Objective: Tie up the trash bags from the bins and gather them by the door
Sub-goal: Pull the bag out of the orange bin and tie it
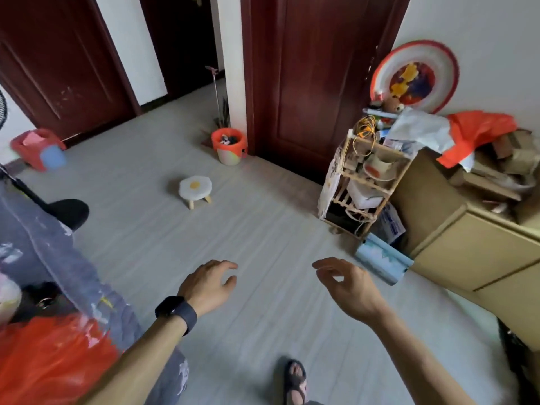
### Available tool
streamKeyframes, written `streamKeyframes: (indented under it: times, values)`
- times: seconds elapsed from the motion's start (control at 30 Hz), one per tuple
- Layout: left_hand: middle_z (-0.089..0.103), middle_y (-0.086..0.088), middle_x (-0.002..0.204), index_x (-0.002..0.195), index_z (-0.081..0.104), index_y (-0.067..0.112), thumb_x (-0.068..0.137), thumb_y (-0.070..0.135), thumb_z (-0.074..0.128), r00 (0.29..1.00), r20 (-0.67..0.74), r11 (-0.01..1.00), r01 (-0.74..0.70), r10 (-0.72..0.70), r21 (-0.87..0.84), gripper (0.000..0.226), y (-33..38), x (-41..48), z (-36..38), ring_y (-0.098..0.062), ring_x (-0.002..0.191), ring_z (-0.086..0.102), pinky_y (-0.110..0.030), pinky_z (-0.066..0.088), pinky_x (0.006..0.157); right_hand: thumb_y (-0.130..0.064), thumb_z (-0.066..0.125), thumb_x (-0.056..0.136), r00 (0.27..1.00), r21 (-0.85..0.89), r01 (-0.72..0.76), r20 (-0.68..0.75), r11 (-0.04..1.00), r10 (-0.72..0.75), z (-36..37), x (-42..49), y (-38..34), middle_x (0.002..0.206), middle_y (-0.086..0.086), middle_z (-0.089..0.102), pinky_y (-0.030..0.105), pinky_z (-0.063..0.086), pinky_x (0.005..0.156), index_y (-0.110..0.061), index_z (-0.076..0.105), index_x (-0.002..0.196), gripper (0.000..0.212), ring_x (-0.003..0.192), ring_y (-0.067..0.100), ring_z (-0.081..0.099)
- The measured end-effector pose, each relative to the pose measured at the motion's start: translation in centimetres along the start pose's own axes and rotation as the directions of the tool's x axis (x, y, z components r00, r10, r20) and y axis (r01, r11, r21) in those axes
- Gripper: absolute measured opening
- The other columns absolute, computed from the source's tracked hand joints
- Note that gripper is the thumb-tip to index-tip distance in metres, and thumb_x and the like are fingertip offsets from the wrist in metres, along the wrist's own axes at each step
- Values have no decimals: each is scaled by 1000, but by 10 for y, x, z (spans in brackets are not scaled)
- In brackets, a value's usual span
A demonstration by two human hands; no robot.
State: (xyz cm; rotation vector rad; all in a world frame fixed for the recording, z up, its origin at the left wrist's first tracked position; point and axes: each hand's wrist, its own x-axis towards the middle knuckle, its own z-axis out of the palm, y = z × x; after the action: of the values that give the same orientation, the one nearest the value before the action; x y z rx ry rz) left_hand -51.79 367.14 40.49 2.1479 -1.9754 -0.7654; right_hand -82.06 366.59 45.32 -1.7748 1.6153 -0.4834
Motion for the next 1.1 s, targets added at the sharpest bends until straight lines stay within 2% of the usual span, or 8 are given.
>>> streamKeyframes:
  times: [0.23,0.43,0.67,0.77,0.83,0.9,1.03,1.1]
  values:
    - [55,8,134,129,55,37,95,39,52,988,30,986,154,-152,-67,34,-59,177,-51,-14,119,56,-29,46,97,-28,59,95,996,83,-6,88,996,-1,12,226,-15,104,-17,70,-1,41,73,-31,71,111,20,95,1,66]
    - [57,2,132,132,54,33,95,37,53,968,-52,964,237,-244,-118,38,-75,316,-132,-19,119,56,-31,47,97,-23,61,94,991,110,23,130,994,-38,-9,402,-73,98,-13,69,-3,38,70,-26,71,109,18,96,8,67]
    - [62,-2,126,128,59,29,92,31,59,969,-133,965,183,-209,-188,35,-93,471,-194,-20,118,57,-33,44,98,-26,60,94,987,8,112,116,994,-112,-14,584,-130,97,-18,67,-8,34,69,-27,70,110,19,95,4,67]
    - [63,1,127,126,61,32,90,33,60,969,-158,966,153,-187,-206,35,-113,557,-224,-21,118,57,-36,46,99,-30,58,95,986,-24,116,122,993,-112,-8,666,-151,103,-18,67,-3,38,77,-28,70,113,22,99,3,65]
    - [62,4,129,126,61,32,90,32,59,971,-161,965,138,-176,-221,36,-125,606,-244,-21,123,54,-36,45,101,-30,58,96,988,-24,116,101,993,-113,-5,710,-160,105,-19,66,14,47,92,-28,70,113,21,103,5,66]
    - [63,4,129,126,62,29,91,31,59,979,-141,969,111,-145,-222,36,-137,662,-271,-20,124,54,-33,44,102,-30,60,95,991,-8,106,79,994,-105,-1,760,-173,104,-18,68,30,52,98,-28,71,111,20,105,9,67]
    - [66,1,121,123,62,32,87,43,53,985,-118,979,102,-124,-178,39,-161,770,-327,-18,108,62,-31,47,95,-29,62,95,997,13,63,41,998,-64,2,855,-201,99,-18,69,27,52,94,-29,71,109,17,101,8,68]
    - [64,4,121,124,60,36,88,44,52,990,-90,986,99,-112,-132,38,-168,820,-348,-18,109,61,-33,48,95,-28,62,95,999,39,43,27,998,-45,2,901,-206,94,-22,67,22,49,90,-30,70,107,15,99,6,66]
